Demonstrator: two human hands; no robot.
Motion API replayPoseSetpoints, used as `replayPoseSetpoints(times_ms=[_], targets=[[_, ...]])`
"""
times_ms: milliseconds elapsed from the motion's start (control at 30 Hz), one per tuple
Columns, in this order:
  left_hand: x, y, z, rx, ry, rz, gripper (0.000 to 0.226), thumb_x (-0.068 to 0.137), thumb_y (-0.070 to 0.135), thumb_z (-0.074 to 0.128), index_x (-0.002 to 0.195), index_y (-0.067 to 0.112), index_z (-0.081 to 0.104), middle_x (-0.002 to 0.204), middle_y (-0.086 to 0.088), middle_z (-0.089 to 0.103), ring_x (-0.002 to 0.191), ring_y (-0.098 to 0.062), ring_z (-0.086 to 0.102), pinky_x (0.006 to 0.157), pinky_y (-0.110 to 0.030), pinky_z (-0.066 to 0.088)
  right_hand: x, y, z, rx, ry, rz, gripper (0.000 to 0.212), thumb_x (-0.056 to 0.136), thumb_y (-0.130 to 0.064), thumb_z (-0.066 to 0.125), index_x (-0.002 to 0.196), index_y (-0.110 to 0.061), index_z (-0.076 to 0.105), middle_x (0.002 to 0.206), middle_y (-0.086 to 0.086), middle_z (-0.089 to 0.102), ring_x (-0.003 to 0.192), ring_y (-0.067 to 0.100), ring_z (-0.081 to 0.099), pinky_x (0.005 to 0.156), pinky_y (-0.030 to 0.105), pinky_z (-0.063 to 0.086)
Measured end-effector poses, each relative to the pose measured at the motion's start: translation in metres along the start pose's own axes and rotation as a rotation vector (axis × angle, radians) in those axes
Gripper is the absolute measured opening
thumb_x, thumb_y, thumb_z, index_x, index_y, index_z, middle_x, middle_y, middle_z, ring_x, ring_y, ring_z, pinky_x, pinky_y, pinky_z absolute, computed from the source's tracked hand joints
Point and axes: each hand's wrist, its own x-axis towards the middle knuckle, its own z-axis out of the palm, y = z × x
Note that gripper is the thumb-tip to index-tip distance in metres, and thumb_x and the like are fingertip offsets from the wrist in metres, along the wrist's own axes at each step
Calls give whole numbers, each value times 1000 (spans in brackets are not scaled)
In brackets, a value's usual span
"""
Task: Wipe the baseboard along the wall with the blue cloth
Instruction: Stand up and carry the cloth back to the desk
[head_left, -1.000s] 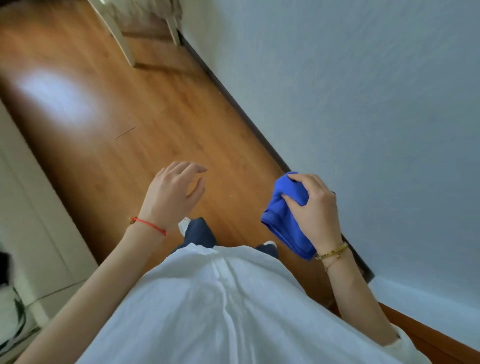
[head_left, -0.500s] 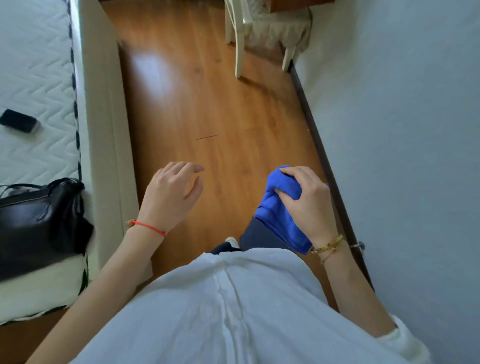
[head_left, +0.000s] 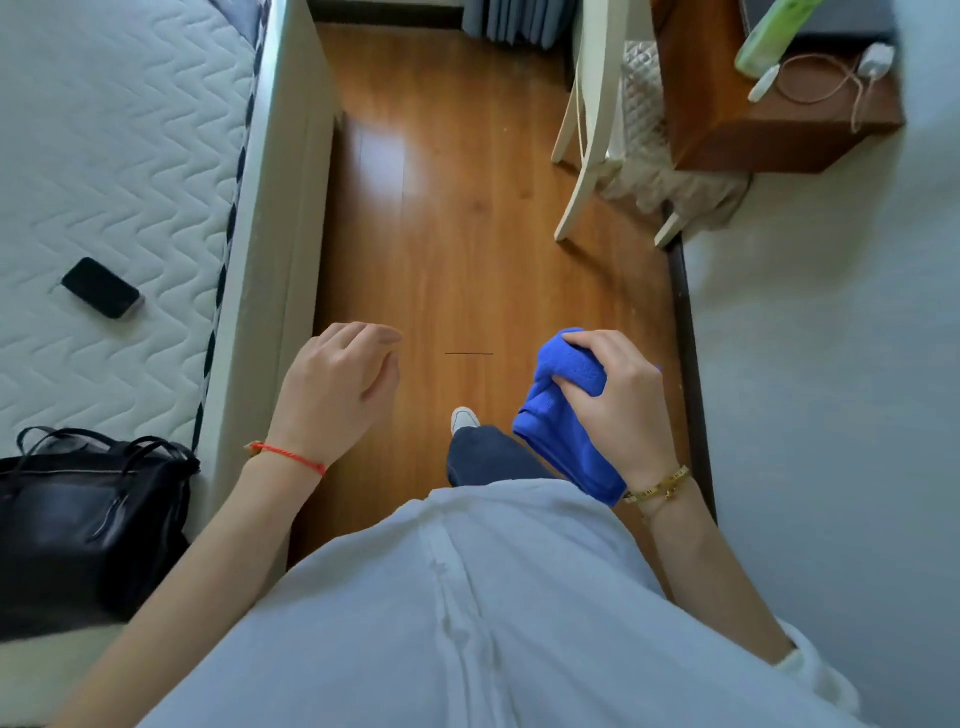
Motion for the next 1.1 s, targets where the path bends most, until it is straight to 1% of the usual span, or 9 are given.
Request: replayPoseSetpoints(times_ms=[100,267,367,533,700,800,900,1000,1100], targets=[[69,-13,-10,14,39,-3,24,97,19,55,110,9,72,105,-6,74,100,-29,68,83,-47,57,77,-10,2,-4,11,-39,23,84,-1,67,102,-15,68,99,-4,65,94,11,60,82,23,47],[161,-33,-23,14,48,5,26,98,22,51,110,11,71,105,-4,73,101,-28,67,85,-47,56,174,-16,10,22,8,-43,24,84,-1,67,104,-15,67,101,-4,65,96,12,61,85,32,51],[224,-48,-23,17,31,50,29,98,25,49,109,11,71,105,-4,73,99,-29,67,84,-46,56,228,-12,18,25,35,-29,24,84,-1,67,103,-15,67,101,-5,65,95,10,61,85,30,51],[353,-72,-14,31,-35,183,27,96,23,51,109,10,71,104,-5,73,96,-31,66,83,-44,54,313,6,34,5,92,80,26,85,-3,68,108,-15,67,104,-5,65,98,7,60,87,25,49],[492,-86,-16,28,-108,345,24,97,22,53,111,13,71,105,-3,73,96,-30,66,86,-45,54,401,10,40,-15,238,216,28,83,-4,71,110,-14,67,107,-3,65,100,10,61,89,24,48],[571,-85,-19,29,-149,462,25,98,24,52,112,14,71,106,-2,73,101,-28,66,89,-43,54,451,10,38,-34,344,276,31,81,-3,73,110,-12,67,108,-3,65,101,11,61,90,19,47],[641,-81,-15,27,-172,561,24,99,23,54,111,13,71,103,-3,72,98,-28,66,87,-43,53,497,12,33,-35,434,350,34,80,-1,74,111,-12,67,110,-5,64,101,4,58,90,12,43],[705,-70,-7,18,-187,638,24,99,24,54,111,12,71,102,-3,73,98,-28,67,86,-42,53,541,18,23,-48,499,375,36,79,1,75,111,-11,67,110,-3,65,102,7,60,90,15,46],[767,-55,6,13,-199,714,25,100,24,53,111,12,71,104,-4,73,100,-29,68,85,-44,56,586,33,9,-74,526,382,36,79,1,75,112,-10,67,110,-1,66,101,8,62,89,13,47]])
